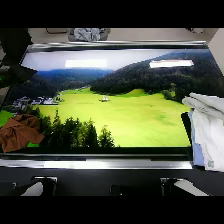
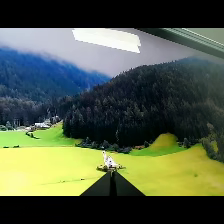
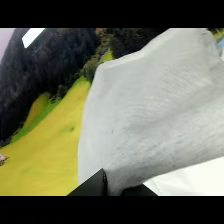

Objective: Fold the shirts.

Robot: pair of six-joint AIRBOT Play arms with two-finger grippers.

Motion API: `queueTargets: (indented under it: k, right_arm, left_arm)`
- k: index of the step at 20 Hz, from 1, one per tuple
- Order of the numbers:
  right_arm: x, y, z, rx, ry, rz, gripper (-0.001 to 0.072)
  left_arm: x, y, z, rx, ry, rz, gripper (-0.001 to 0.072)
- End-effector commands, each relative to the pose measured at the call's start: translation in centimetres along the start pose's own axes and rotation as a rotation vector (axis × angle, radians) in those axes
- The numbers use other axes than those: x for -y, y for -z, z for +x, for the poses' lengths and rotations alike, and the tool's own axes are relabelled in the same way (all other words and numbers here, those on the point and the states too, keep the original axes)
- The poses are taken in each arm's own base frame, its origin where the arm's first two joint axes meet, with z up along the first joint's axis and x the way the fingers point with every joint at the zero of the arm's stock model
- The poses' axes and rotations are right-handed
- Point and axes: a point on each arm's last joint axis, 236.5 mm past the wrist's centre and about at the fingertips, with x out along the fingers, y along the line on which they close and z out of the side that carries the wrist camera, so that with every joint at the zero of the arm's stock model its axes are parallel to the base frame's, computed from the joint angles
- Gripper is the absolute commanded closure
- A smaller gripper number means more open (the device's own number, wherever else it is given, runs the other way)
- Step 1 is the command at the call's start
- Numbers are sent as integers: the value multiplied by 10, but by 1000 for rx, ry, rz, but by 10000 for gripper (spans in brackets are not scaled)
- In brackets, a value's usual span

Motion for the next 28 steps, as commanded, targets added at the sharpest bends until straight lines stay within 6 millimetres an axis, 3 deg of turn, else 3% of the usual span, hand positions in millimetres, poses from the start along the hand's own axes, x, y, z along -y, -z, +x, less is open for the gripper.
queueTargets:
  k: [1,3,5,11,12,13,14,15,16,17,18,20,21,22,23,24,25,26,27,28]
  right_arm:
    - [48,56,-26,-196,195,51,663]
    - [84,91,-40,-335,377,75,663]
    - [101,114,-39,-421,430,115,662]
    - [138,171,-6,-551,471,176,661]
    - [141,179,1,-563,464,184,629]
    - [145,181,6,-560,466,184,425]
    - [148,178,8,-545,469,165,127]
    - [149,166,8,-508,465,106,26]
    - [146,147,6,-459,455,46,25]
    - [140,113,-1,-356,458,-25,26]
    - [129,69,-10,-214,460,-111,25]
    - [80,-29,-37,85,484,-334,31]
    - [47,-60,-43,172,493,-447,43]
    - [4,-81,-36,231,471,-565,43]
    - [-36,-86,-17,240,421,-650,43]
    - [-79,-71,13,185,333,-721,43]
    - [-113,-46,44,89,262,-773,43]
    - [-138,-15,76,-19,218,-827,42]
    - [-154,22,107,-154,195,-880,41]
    - [-164,59,131,-285,175,-934,40]
  left_arm:
    - [0,0,0,0,0,0,670]
    - [0,0,0,0,0,0,670]
    - [0,0,0,0,0,0,670]
    - [0,0,0,0,0,-1,670]
    - [0,0,0,1,0,-1,670]
    - [0,0,0,1,1,-1,670]
    - [2,-1,0,4,7,-4,670]
    - [6,-4,-1,14,24,-11,670]
    - [12,-9,-4,29,38,-9,670]
    - [19,-20,-9,52,40,14,671]
    - [24,-33,-16,84,33,41,672]
    - [14,-61,-30,145,-115,97,674]
    - [-2,-67,-35,135,-244,135,674]
    - [-21,-66,-36,101,-383,173,674]
    - [-38,-60,-33,56,-497,210,674]
    - [-52,-45,-26,-17,-583,243,672]
    - [-63,-19,-16,-129,-634,248,669]
    - [-69,15,-4,-262,-639,233,607]
    - [-76,59,3,-429,-645,201,336]
    - [-84,107,1,-602,-662,146,15]
